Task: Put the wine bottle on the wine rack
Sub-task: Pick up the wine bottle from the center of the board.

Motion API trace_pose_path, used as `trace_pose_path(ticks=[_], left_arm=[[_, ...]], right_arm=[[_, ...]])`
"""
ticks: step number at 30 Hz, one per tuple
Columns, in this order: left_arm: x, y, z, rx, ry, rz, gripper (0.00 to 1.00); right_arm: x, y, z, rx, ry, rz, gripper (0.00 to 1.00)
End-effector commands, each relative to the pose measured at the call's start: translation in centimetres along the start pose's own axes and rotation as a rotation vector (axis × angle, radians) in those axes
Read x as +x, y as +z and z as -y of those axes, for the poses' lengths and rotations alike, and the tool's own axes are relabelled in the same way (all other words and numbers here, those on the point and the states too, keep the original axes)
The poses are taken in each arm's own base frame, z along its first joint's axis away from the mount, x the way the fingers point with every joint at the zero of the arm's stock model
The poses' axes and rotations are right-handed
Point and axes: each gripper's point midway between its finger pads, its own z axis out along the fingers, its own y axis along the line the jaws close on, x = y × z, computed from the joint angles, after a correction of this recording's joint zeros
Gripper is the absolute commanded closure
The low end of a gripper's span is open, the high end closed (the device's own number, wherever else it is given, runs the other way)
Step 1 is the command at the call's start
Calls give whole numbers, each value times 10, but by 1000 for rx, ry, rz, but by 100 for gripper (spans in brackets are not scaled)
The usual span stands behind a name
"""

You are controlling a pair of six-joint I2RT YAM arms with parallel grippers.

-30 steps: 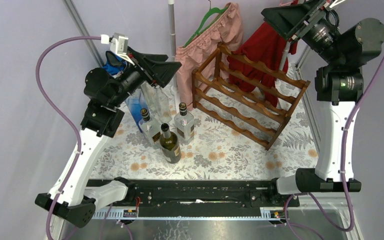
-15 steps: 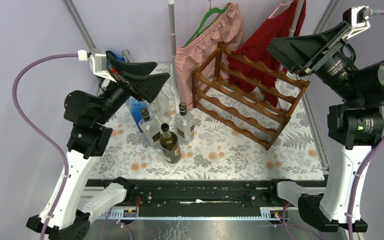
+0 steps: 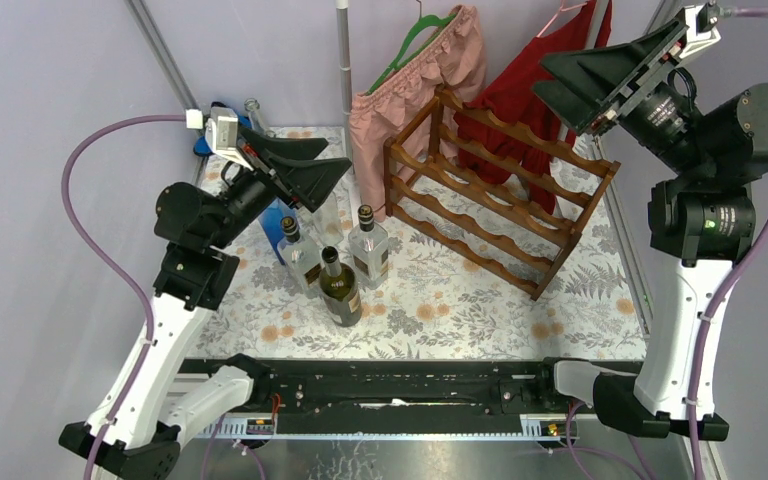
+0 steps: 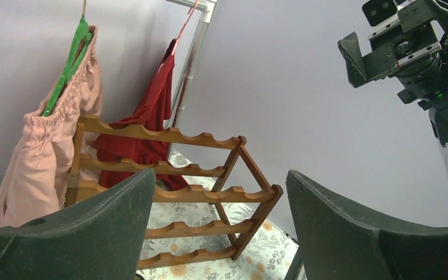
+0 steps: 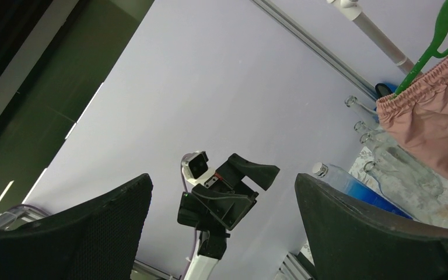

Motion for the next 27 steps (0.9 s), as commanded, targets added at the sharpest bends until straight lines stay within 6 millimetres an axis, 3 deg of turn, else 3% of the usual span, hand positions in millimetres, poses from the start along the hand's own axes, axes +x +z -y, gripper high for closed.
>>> trace_pose_path(ticks=[1, 9, 21, 27], left_arm=[[-7, 5, 17, 111, 18, 45, 11], [4, 8, 16, 126, 0, 8, 11], [4, 1, 17, 108, -7, 24, 11], [3, 2, 19, 111, -8, 27, 11]], right_arm=[[16, -18, -29, -69, -57, -39, 0], [18, -22, -54, -152, -86, -64, 0], [22, -23, -55, -175, -55, -89, 0], [22, -25, -68, -207, -105, -90, 0]])
